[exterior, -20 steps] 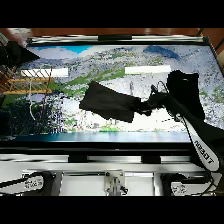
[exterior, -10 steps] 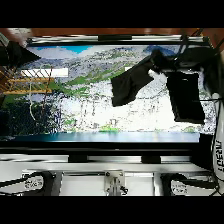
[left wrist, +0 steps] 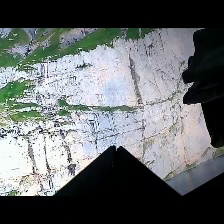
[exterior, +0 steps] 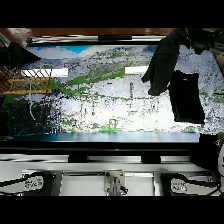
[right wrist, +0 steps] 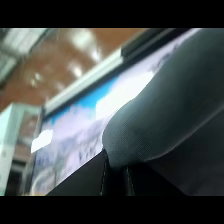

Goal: Fold the shirts.

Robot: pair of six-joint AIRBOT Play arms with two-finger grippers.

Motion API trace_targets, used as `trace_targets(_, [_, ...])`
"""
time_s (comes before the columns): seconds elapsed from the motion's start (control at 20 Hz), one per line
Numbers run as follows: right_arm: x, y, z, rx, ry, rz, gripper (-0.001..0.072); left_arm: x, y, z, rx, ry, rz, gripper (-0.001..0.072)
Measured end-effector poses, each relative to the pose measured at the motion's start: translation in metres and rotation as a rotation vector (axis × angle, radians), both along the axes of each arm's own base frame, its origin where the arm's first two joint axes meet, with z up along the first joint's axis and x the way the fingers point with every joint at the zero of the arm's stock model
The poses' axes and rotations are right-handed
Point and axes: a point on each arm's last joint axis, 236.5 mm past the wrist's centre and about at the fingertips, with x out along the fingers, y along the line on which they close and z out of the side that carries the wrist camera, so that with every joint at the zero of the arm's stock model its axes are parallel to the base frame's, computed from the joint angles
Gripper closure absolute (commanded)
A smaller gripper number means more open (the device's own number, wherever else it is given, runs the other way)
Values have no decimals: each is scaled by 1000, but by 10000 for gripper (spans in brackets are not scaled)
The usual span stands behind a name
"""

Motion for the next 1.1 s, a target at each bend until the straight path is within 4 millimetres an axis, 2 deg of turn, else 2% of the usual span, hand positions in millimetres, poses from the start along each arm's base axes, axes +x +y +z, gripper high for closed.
trace_targets(0.1, [16, -18, 6, 12, -56, -74, 627, -1, -3, 0, 0, 1, -9, 667])
trace_targets(0.25, [41, -47, 4, 31, -119, -185, 628, -4, -13, -1, 3, 2, -35, 667])
trace_targets(0.4, [60, -79, 16, 37, -217, -302, 628, -8, -27, -2, 10, 4, -78, 668])
trace_targets(0.55, [69, -116, 41, 15, -330, -406, 627, -14, -42, -3, 14, 7, -119, 667])
trace_targets(0.65, [71, -137, 44, -20, -352, -446, 627, -17, -51, -3, 16, 9, -143, 668])
trace_targets(0.75, [72, -157, 38, -55, -344, -471, 627, -20, -61, -4, 17, 9, -168, 667])
trace_targets(0.9, [76, -174, 22, -69, -315, -489, 628, -24, -72, -4, 17, 9, -194, 667])
trace_targets(1.0, [79, -179, 29, -65, -360, -525, 627, -26, -77, -4, 17, 9, -207, 667])
trace_targets(1.1, [80, -180, 46, -60, -442, -578, 628, -26, -79, -4, 17, 9, -212, 668])
